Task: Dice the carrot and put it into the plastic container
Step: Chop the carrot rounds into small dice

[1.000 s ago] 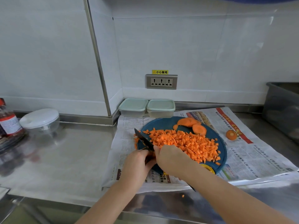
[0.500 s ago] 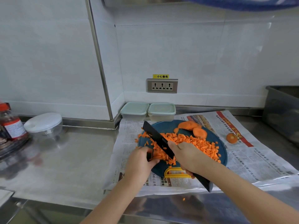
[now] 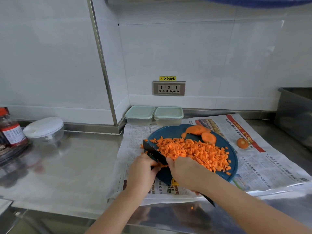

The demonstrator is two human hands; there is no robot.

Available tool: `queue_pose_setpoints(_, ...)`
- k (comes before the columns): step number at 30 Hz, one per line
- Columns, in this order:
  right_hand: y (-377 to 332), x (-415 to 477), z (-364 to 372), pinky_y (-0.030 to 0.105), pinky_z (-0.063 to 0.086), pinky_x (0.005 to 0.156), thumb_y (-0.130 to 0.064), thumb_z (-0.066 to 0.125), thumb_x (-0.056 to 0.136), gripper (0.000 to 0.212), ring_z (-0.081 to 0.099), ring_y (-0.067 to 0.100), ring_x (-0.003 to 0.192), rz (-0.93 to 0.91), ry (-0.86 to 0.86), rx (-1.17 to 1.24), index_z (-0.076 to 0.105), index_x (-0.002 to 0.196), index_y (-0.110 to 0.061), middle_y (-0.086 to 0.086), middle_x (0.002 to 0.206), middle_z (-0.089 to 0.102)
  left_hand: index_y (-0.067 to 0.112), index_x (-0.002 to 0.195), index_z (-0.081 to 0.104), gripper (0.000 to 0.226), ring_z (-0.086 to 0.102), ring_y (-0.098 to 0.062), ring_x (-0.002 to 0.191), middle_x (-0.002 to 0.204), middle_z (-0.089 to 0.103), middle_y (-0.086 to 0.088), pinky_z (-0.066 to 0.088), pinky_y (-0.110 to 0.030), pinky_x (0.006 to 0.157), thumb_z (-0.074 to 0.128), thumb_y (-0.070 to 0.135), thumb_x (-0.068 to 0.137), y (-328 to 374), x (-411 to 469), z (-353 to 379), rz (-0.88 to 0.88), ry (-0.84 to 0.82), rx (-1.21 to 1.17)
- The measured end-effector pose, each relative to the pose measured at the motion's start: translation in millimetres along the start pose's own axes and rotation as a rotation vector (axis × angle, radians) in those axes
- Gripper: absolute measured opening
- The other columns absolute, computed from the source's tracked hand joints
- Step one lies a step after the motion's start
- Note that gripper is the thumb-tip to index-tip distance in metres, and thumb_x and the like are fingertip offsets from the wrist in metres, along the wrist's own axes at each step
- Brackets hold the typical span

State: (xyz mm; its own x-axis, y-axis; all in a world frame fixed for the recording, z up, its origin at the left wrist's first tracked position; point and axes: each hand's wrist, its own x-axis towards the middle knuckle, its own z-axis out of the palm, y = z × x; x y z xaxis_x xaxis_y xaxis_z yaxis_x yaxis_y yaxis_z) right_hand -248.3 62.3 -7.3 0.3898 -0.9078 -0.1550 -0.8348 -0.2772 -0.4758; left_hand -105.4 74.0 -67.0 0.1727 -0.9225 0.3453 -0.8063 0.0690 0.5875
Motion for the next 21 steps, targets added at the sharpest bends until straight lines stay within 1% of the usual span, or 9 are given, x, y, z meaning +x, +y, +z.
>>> queue_pose_setpoints(3,-10,12,8,0.033,0.049,0.069,-0.027,0.019,0.106,0.044,0.060,0.029,0.084,-0.022,0.040,-0.052,0.053,0.119,-0.004,0.015,0.092,0.060,0.020,0.092,0.078,0.012,0.061,-0.010,0.094,0.102,0.066,0.009,0.040,-0.011,0.072,0.070,0.016,0.084,-1,1,0,0.023,-0.010,-0.048)
queue_pose_setpoints(6,-11,22,7,0.033,0.040,0.064,-0.021,0.022,0.105,0.038,0.060,0.034,0.098,-0.009,0.016,-0.003,0.055,0.103,-0.003,0.019,0.107,0.061,0.021,0.091,0.078,0.013,0.061,-0.008,0.096,0.099,0.064,0.014,0.043,-0.013,0.080,0.072,0.014,0.082,-3,1,1,0.023,-0.038,-0.120)
queue_pose_setpoints(7,-9,22,3,0.031,0.037,0.058,-0.022,0.021,0.105,0.039,0.061,0.032,0.093,0.004,-0.009,0.025,0.053,0.091,-0.007,0.018,0.101,0.062,0.023,0.090,0.077,0.012,0.060,-0.008,0.097,0.096,0.061,0.017,0.044,-0.017,0.082,0.074,0.016,0.081,-4,1,0,0.018,-0.035,-0.117)
queue_pose_setpoints(9,3,23,-2,0.025,0.038,0.054,-0.032,0.019,0.106,0.046,0.059,0.019,0.059,0.031,-0.097,0.139,0.041,0.069,-0.015,0.011,0.065,0.060,0.023,0.094,0.075,0.016,0.056,-0.009,0.102,0.099,0.054,0.017,0.040,-0.016,0.084,0.077,0.022,0.078,-6,1,-1,0.011,0.014,-0.036)
queue_pose_setpoints(11,15,16,-12,0.028,0.042,0.046,-0.043,0.021,0.104,0.055,0.043,0.015,0.033,0.123,-0.180,0.341,0.041,0.065,-0.011,0.003,0.040,0.045,0.022,0.117,0.062,0.047,0.044,-0.011,0.119,0.121,0.045,0.009,0.034,-0.014,0.091,0.077,0.036,0.075,-7,1,-1,-0.024,0.040,0.073)
queue_pose_setpoints(13,25,10,-28,0.023,0.039,0.039,-0.050,0.023,0.101,0.057,0.038,0.016,0.032,0.213,-0.187,0.463,0.043,0.065,-0.010,0.002,0.042,0.042,0.019,0.144,0.031,0.089,0.022,-0.019,0.139,0.148,0.023,-0.001,0.027,-0.025,0.108,0.070,0.058,0.074,-10,5,-2,-0.125,-0.065,0.109)
queue_pose_setpoints(15,35,13,-44,0.020,0.038,0.040,-0.053,0.025,0.100,0.060,0.041,0.016,0.033,0.255,-0.135,0.449,0.045,0.062,-0.012,0.002,0.045,0.045,0.016,0.152,-0.001,0.115,-0.004,-0.028,0.147,0.159,-0.007,-0.007,0.011,-0.040,0.117,0.053,0.076,0.071,-11,18,-5,-0.248,-0.239,0.120)
queue_pose_setpoints(18,48,23,-69,0.020,0.043,0.048,-0.048,0.027,0.102,0.062,0.057,0.016,0.044,0.256,0.022,0.354,0.059,0.069,-0.007,0.003,0.056,0.053,0.011,0.150,-0.015,0.115,-0.013,-0.026,0.146,0.158,-0.016,-0.011,0.000,-0.042,0.119,0.024,0.082,0.069,-9,42,-4,-0.362,-0.347,0.061)
queue_pose_setpoints(21,56,21,-87,0.019,0.037,0.040,-0.051,0.027,0.101,0.061,0.043,0.016,0.035,0.276,0.014,0.383,0.048,0.060,-0.011,0.001,0.042,0.047,0.008,0.151,-0.010,0.095,-0.008,-0.025,0.147,0.160,-0.010,-0.011,-0.002,-0.040,0.119,0.015,0.072,0.086,3,54,8,-0.339,-0.366,0.081)
